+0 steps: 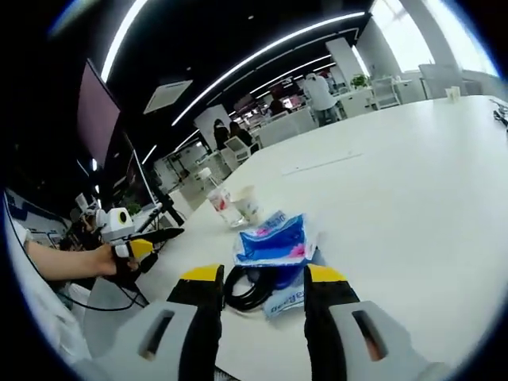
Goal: Arrange the tabletop items into an orderly group along one side of the table until the central work area is clear of visible clutter.
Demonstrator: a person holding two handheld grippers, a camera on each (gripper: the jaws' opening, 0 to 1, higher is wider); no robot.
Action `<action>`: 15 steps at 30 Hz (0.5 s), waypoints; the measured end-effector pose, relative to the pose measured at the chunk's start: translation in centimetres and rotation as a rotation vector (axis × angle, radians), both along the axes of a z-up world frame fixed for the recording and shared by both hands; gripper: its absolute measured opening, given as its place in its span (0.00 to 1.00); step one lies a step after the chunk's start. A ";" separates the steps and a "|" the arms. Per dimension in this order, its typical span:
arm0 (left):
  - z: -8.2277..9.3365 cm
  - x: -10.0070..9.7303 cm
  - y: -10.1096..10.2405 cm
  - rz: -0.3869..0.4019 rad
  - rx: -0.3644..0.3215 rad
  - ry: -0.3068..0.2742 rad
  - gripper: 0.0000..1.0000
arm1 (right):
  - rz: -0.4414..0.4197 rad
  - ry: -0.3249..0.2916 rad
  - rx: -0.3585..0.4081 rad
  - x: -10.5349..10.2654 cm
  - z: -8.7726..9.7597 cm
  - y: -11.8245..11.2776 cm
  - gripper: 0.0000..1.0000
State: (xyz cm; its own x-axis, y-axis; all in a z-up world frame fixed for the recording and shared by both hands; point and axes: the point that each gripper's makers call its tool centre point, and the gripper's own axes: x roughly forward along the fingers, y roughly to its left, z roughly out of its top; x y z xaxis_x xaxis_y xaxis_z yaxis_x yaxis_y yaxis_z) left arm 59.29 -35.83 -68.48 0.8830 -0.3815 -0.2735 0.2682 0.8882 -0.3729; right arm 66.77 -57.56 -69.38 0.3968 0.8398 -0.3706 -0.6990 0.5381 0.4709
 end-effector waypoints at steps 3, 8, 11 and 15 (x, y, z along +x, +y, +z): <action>-0.4 0.6 -0.8 -0.004 -0.003 0.012 0.80 | 0.001 0.005 -0.005 0.8 -0.3 -0.5 0.37; -1.0 1.4 -1.5 0.023 -0.024 0.029 0.78 | 0.009 0.022 -0.018 1.9 -0.8 -0.4 0.37; -1.6 1.9 -2.0 0.035 -0.030 0.047 0.76 | 0.024 0.026 -0.018 2.4 -0.8 -0.1 0.36; -2.3 2.4 -2.7 0.053 -0.027 0.072 0.74 | 0.049 0.028 -0.020 3.3 -1.0 0.5 0.36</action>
State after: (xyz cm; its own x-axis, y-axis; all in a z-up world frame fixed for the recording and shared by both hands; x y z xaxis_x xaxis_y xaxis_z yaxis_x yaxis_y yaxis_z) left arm 61.67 -38.56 -70.78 0.8805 -0.3427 -0.3274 0.1925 0.8898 -0.4137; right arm 70.07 -57.10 -70.43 0.3450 0.8501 -0.3979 -0.7112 0.5134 0.4801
